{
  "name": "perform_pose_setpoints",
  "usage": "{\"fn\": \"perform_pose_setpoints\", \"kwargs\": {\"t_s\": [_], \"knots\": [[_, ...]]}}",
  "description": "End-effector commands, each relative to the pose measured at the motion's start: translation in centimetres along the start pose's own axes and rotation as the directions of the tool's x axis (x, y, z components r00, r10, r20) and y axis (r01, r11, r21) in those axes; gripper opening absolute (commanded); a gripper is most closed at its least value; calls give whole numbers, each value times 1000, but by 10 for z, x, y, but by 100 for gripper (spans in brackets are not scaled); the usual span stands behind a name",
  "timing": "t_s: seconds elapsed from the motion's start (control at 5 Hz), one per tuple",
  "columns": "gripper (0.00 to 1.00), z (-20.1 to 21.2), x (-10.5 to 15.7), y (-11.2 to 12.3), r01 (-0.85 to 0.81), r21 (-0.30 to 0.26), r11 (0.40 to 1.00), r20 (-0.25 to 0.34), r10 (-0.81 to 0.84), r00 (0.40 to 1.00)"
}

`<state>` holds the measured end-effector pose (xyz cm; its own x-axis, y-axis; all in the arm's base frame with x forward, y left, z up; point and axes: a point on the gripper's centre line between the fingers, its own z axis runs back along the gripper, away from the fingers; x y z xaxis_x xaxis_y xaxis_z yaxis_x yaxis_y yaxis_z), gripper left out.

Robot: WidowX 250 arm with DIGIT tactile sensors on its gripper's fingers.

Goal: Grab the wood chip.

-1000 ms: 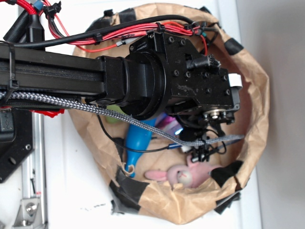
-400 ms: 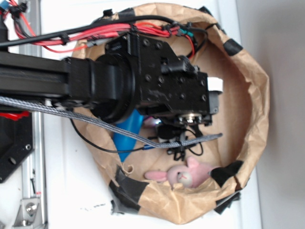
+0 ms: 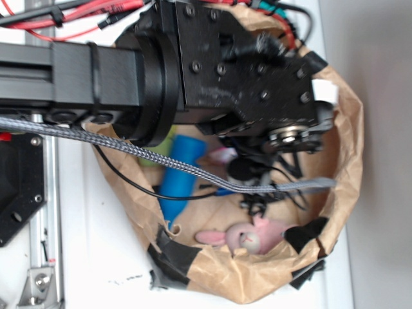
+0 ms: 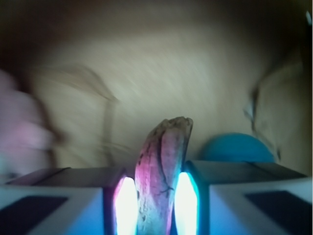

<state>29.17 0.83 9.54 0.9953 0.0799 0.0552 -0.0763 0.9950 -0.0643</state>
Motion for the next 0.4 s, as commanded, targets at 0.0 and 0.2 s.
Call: {"fn": "perform_pose_setpoints", "kwargs": {"t_s": [0.0, 0.2], "knots": [[0, 59, 18, 3, -75, 132, 988, 165, 52, 985], [0, 63, 16, 6, -83, 137, 987, 142, 63, 988]]}}
